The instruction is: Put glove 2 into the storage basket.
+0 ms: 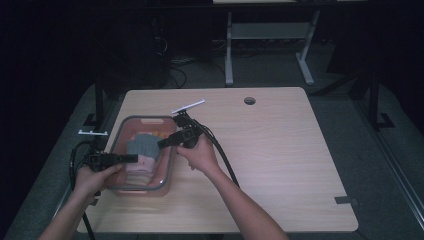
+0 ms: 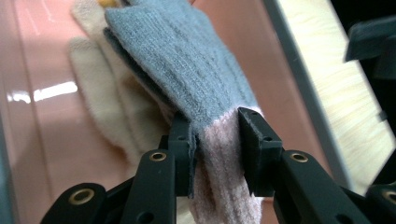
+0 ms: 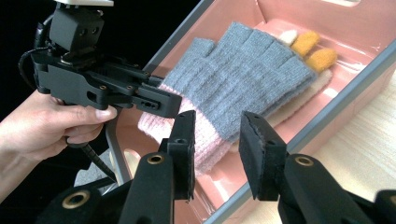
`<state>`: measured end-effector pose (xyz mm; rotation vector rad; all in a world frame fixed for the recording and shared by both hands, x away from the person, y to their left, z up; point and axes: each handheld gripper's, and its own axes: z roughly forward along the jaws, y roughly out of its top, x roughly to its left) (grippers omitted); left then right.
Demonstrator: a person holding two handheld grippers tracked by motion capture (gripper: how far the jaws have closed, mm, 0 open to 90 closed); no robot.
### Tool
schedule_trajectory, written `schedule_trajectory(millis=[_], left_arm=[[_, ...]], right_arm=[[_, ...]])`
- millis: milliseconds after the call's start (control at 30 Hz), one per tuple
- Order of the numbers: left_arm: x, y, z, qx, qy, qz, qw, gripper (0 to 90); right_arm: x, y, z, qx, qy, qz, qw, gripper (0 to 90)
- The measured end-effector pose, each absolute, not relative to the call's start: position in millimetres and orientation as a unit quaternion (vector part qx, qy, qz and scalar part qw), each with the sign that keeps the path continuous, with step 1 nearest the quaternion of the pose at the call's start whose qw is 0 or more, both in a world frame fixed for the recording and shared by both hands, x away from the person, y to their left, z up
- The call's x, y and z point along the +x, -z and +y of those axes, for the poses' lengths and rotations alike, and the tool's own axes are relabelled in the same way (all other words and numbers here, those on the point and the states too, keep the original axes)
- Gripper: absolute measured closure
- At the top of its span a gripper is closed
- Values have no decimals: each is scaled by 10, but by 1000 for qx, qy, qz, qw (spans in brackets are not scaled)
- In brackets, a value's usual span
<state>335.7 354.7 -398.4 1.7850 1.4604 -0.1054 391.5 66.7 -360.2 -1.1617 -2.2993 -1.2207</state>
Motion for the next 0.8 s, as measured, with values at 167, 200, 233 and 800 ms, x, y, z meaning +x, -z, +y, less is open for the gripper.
schedule_trajectory(millis=[167, 200, 233, 800], left_arm=[[3361, 3996, 3518, 714, 25, 581, 389, 658], [3360, 3996, 3517, 715, 22, 582, 387, 654], [3358, 3994, 3514, 718, 18, 581, 383, 649], [3375, 3829, 3489, 746, -67, 574, 331, 469]], right_arm=[[3900, 3589, 657, -405, 423, -798, 143, 653], [3897, 3584, 651, -403, 422, -799, 142, 652], [3892, 3582, 649, -404, 424, -798, 141, 652], [3853, 3596, 497, -408, 423, -797, 139, 629]])
